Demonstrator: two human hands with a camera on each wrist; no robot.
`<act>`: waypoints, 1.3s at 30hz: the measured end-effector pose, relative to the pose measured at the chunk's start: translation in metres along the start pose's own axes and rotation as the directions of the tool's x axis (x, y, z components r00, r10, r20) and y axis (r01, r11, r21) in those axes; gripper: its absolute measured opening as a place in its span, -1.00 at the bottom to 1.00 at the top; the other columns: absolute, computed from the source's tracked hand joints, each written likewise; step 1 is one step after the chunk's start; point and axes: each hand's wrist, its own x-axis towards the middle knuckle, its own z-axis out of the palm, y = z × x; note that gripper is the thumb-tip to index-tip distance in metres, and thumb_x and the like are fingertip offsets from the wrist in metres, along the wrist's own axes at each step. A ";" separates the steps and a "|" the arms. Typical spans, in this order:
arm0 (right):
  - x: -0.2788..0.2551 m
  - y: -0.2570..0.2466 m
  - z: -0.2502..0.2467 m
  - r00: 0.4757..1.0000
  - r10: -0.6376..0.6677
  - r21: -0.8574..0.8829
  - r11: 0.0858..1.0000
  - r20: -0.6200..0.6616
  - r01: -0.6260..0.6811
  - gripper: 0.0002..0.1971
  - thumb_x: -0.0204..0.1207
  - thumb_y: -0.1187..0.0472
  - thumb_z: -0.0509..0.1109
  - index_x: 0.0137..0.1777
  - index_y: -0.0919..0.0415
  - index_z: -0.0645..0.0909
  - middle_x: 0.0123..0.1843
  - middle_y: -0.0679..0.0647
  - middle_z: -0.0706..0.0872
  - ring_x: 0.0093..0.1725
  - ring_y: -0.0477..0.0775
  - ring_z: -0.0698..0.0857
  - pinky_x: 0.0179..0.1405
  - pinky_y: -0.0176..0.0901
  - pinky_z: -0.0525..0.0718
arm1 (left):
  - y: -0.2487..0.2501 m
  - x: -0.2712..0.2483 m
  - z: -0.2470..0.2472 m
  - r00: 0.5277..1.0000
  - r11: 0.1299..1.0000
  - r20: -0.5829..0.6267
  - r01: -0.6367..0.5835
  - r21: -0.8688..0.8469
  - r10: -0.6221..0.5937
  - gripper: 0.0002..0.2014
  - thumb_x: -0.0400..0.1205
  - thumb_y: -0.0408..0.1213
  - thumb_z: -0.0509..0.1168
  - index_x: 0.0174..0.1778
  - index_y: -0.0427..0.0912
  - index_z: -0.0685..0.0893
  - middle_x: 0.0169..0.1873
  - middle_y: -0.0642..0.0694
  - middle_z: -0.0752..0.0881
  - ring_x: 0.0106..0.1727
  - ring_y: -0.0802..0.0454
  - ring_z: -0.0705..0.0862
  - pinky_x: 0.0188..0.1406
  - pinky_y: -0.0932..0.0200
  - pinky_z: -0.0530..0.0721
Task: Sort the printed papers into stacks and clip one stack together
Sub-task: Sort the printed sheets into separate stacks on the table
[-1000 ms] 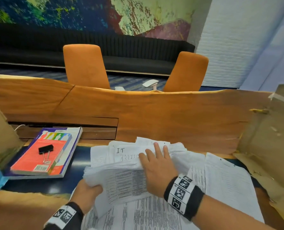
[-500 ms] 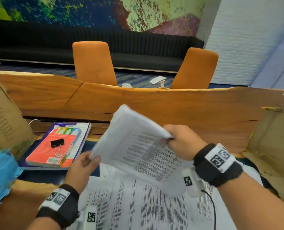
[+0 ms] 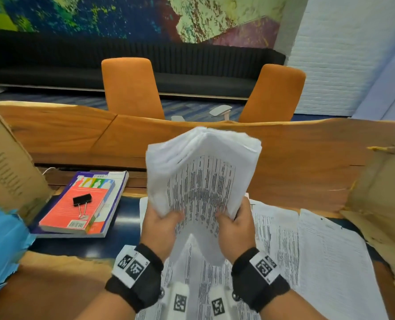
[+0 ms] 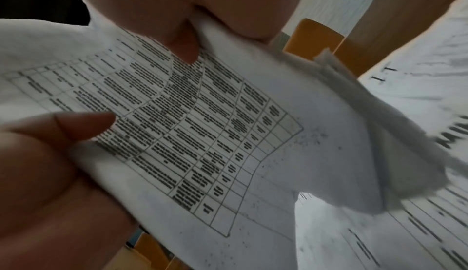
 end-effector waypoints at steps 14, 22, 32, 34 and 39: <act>0.007 0.026 -0.004 0.924 0.274 -0.039 0.961 0.266 -0.274 -0.64 0.62 0.34 0.35 0.37 0.06 0.56 0.11 0.05 0.78 0.04 0.07 0.75 -0.10 -0.19 0.71 | -0.035 0.003 -0.041 0.995 0.955 -0.022 0.098 0.280 -0.096 -0.81 0.59 -0.36 0.41 0.05 -0.01 0.66 -0.03 -0.01 0.78 0.01 0.06 0.73 -0.01 0.12 0.66; 0.023 0.049 0.000 0.777 0.330 -0.491 0.871 0.537 -0.030 -0.61 0.55 -0.22 0.39 0.22 0.01 0.53 0.17 -0.11 0.66 0.09 -0.04 0.67 0.04 -0.13 0.62 | -0.043 -0.009 -0.129 0.950 0.873 -0.173 0.308 0.378 -0.261 -0.93 0.62 -0.35 0.38 -0.02 -0.25 0.72 -0.10 -0.28 0.78 0.03 -0.34 0.74 0.03 -0.15 0.67; 0.029 0.110 0.014 0.727 0.503 -0.883 0.223 0.467 0.413 -0.17 0.45 -0.10 0.53 0.62 0.04 0.18 0.57 0.08 0.37 0.51 0.28 0.41 0.53 0.37 0.30 | -0.124 -0.041 -0.192 0.752 0.659 -0.295 0.659 0.363 -0.589 -0.74 0.59 -0.30 0.43 0.13 -0.32 0.64 -0.06 -0.26 0.72 -0.04 -0.20 0.67 0.04 -0.02 0.56; 0.033 0.107 0.017 0.721 0.512 -0.876 0.155 0.467 0.457 -0.19 0.39 -0.13 0.56 0.57 0.04 0.27 0.52 0.10 0.41 0.48 0.30 0.41 0.52 0.41 0.26 | -0.122 -0.041 -0.191 0.748 0.658 -0.286 0.663 0.357 -0.599 -0.72 0.58 -0.30 0.44 0.16 -0.32 0.63 -0.04 -0.24 0.75 0.03 -0.23 0.69 0.20 -0.10 0.57; 0.039 0.089 0.024 0.751 0.345 -0.826 0.230 0.563 0.514 -0.58 0.56 0.13 0.34 0.41 0.09 0.45 0.34 0.10 0.54 0.36 0.21 0.52 0.53 0.23 0.33 | -0.112 -0.042 -0.184 0.743 0.671 -0.264 0.669 0.318 -0.615 -0.72 0.60 -0.34 0.40 0.21 -0.30 0.63 -0.01 -0.23 0.75 0.10 -0.24 0.68 0.34 -0.21 0.50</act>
